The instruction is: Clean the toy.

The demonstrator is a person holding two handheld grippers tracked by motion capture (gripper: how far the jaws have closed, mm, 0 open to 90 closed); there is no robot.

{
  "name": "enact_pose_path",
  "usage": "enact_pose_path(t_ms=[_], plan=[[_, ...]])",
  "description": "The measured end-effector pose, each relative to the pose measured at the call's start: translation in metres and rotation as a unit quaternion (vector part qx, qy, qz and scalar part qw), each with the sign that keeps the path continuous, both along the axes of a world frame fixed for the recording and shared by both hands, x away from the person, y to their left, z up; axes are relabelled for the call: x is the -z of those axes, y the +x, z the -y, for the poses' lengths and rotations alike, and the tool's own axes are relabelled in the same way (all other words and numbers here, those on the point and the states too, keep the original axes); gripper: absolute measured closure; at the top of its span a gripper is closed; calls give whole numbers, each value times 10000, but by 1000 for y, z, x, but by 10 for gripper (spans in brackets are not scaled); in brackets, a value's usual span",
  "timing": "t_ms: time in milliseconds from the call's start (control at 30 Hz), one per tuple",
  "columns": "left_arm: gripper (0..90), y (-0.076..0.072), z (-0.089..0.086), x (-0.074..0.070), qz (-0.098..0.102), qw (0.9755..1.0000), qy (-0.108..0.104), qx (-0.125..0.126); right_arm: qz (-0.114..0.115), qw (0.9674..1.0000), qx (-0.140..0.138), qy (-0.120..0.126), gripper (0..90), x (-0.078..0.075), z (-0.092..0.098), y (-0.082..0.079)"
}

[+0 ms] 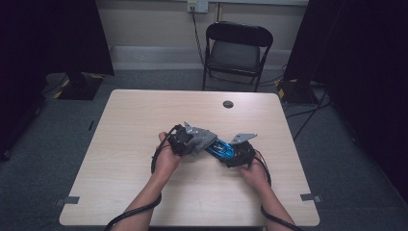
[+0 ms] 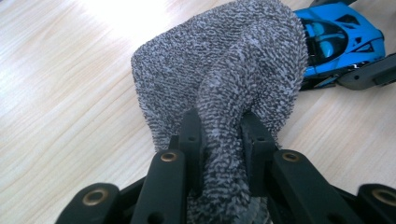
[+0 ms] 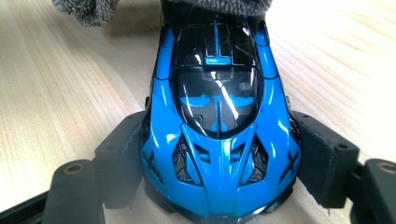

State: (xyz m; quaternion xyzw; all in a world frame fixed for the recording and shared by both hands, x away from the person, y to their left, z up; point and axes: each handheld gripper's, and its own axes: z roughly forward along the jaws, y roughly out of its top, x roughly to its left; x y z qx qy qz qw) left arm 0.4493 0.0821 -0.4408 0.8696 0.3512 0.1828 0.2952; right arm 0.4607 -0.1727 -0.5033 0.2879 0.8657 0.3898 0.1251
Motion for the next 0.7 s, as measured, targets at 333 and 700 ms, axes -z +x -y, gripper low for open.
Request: enact_pose_path(t_ms=[333, 700], plan=[[740, 7, -14, 2, -65, 9997, -26, -252, 0, 10000, 0, -1, 253, 0, 0, 0], [739, 12, -29, 9, -171, 9987, -121, -468, 0, 10000, -1, -1, 253, 0, 0, 0]])
